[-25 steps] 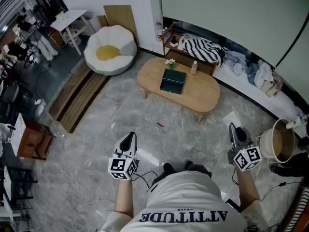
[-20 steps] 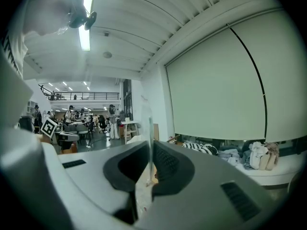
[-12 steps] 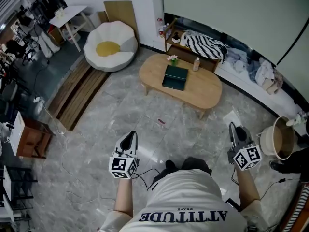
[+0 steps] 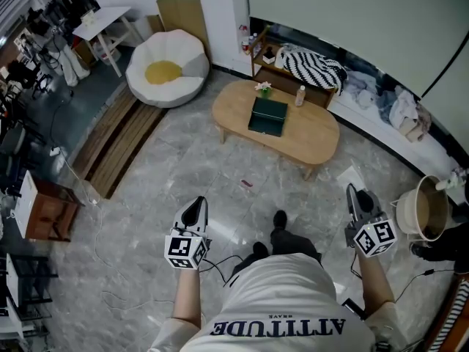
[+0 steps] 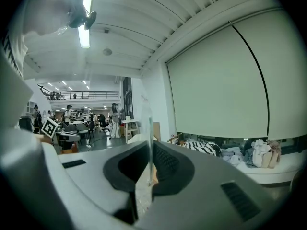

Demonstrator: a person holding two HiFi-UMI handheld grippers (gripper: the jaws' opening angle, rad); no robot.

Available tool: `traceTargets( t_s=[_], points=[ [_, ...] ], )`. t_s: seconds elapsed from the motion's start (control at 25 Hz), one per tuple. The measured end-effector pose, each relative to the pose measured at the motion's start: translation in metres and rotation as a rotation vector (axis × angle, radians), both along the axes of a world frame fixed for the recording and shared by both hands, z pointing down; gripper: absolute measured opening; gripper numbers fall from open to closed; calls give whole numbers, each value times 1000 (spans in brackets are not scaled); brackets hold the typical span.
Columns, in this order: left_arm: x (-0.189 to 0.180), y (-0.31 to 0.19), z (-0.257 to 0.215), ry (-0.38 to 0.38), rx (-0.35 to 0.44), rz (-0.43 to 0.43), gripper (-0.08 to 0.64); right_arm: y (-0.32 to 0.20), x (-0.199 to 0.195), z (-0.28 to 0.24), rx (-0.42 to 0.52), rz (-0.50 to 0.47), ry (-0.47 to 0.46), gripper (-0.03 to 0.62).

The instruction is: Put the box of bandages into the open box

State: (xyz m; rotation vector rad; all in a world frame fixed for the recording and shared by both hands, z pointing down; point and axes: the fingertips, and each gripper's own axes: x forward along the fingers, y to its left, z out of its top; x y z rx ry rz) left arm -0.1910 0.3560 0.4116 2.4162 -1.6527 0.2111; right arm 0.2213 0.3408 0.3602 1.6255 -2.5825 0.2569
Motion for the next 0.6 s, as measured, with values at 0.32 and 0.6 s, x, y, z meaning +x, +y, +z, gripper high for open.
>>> traceTargets(
  t_s=[0.32,0.6],
  points=[
    [-4,-26,1,-7,1,-5,34,-28,-6,6,-3,-5,-5,38],
    [-3,-64,4,-11,-4,-16,34,-71,-6,8,-6,-12,-9,38]
  ],
)
